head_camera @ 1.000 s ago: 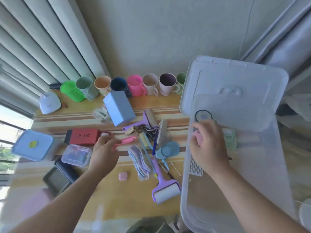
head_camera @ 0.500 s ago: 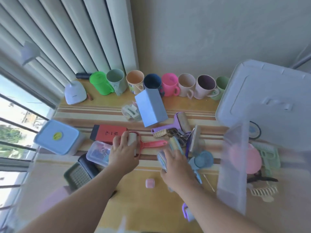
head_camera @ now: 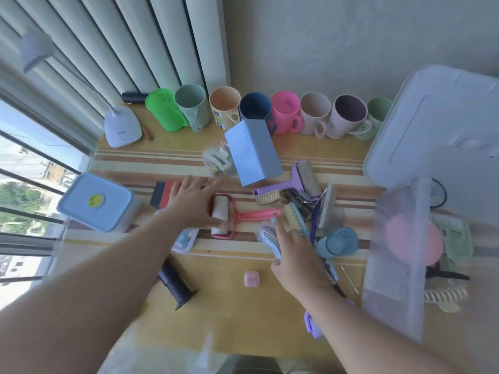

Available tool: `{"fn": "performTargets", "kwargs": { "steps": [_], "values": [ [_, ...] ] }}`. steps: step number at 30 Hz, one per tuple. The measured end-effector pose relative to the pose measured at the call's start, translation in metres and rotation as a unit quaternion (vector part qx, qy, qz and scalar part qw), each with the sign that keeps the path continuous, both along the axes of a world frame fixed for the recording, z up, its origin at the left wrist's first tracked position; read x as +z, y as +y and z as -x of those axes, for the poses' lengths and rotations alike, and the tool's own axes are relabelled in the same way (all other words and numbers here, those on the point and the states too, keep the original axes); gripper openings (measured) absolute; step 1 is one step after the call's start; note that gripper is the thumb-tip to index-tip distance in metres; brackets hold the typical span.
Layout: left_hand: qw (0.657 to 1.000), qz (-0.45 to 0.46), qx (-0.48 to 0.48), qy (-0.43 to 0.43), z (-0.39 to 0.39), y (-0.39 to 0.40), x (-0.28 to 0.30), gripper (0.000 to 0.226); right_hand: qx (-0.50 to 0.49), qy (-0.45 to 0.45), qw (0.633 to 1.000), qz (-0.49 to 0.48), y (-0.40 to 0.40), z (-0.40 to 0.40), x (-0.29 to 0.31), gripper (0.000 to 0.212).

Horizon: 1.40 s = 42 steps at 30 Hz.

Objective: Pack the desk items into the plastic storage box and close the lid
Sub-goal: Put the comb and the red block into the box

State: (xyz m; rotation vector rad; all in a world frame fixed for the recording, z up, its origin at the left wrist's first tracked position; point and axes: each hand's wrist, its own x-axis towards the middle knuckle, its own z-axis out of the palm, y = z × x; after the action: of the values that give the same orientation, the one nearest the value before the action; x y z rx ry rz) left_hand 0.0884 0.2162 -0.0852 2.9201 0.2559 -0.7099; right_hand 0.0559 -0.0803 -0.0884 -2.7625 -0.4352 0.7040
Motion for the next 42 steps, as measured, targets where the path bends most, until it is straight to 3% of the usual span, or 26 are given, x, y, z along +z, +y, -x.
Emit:
{"fn": "performTargets", "kwargs": {
  "steps": [5, 12, 17, 21, 24, 27, 31, 34, 38, 42],
  "values": [
    [0.994, 0.015, 0.047, 0.101, -0.019, 0.063, 0.013, 0.121, 0.009, -0.019, 0.999, -0.049, -0.011, -0.002, 0.019, 0.094],
    [0.996, 0.031, 0.086, 0.010, -0.009, 0.059, 0.013, 0.081, 0.000, -0.048, 0.993, -0.107, -0.029, 0.000, 0.042, 0.076],
    [0.985, -0.003, 0.100, -0.143, 0.002, 0.036, 0.073, 0.082, -0.050, -0.119, 0.961, -0.244, -0.042, -0.017, 0.095, 0.074],
    [0.964, 0.025, 0.099, -0.246, 0.015, -0.006, 0.138, 0.092, -0.064, -0.199, 0.930, -0.301, -0.087, -0.046, 0.148, 0.073],
    [0.959, 0.085, 0.040, -0.269, 0.008, -0.078, 0.183, 0.099, -0.090, -0.262, 0.925, -0.260, -0.159, -0.065, 0.176, 0.066],
    [0.947, 0.174, -0.044, -0.267, 0.001, -0.174, 0.212, 0.100, -0.131, -0.247, 0.940, -0.194, -0.244, -0.075, 0.175, 0.063],
    [0.908, 0.263, -0.226, -0.237, 0.011, -0.307, 0.215, 0.091, -0.186, -0.175, 0.960, -0.115, -0.335, -0.067, 0.146, 0.055],
    [0.908, 0.213, -0.331, -0.140, 0.035, -0.397, 0.184, 0.086, -0.193, -0.116, 0.969, -0.105, -0.365, -0.054, 0.121, 0.051],
    [0.930, 0.095, -0.351, 0.046, 0.054, -0.475, 0.124, 0.081, -0.169, -0.063, 0.978, -0.104, -0.369, -0.044, 0.099, 0.050],
    [0.941, 0.007, -0.318, 0.115, 0.057, -0.497, 0.072, 0.094, -0.131, -0.048, 0.982, -0.129, -0.359, -0.030, 0.080, 0.058]
  ]
}}
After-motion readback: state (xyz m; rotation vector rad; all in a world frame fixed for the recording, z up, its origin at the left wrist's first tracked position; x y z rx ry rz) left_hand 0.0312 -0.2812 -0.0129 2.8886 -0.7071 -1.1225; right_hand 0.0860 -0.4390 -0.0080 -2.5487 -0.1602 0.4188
